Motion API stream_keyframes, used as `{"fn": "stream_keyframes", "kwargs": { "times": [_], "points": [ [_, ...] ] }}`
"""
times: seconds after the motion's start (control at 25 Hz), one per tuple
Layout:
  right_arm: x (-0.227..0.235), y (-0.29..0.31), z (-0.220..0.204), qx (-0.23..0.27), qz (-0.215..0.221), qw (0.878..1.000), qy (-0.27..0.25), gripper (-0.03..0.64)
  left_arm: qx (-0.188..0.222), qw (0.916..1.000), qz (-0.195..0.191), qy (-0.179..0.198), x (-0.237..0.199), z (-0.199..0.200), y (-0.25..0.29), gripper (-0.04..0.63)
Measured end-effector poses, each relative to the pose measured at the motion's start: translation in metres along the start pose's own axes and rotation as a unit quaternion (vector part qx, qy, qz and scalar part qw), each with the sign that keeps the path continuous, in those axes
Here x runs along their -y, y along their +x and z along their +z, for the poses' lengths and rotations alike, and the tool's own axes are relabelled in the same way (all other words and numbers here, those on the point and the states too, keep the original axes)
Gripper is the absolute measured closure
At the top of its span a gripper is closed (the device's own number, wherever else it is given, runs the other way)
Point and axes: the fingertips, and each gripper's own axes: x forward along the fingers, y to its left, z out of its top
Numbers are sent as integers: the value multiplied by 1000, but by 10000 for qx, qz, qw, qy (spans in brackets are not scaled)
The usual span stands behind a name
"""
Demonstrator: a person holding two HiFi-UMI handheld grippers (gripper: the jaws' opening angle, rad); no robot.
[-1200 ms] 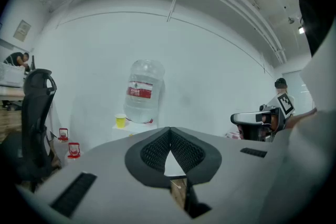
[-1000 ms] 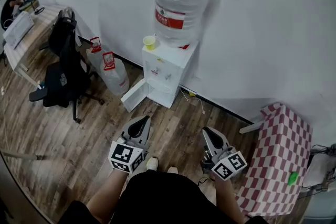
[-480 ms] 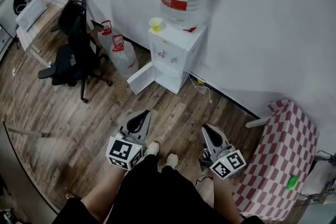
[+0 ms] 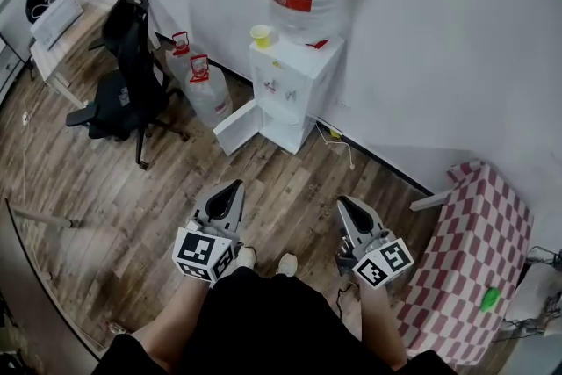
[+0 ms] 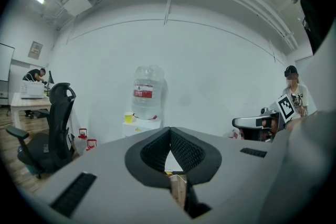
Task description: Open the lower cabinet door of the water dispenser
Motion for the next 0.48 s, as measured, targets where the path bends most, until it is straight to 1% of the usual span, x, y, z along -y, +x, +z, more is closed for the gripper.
{"fn": "stream_keyframes", "kwargs": {
  "times": [0.24,0.48],
  "points": [
    [-9,11,4,65,-199,9998,-63,580,149,9998,-115,61,-21,13,1,581],
    [-16,17,8,137,-312,9993,-147,580,169,9997,-182,33,-34,12,-3,581]
  ]
}}
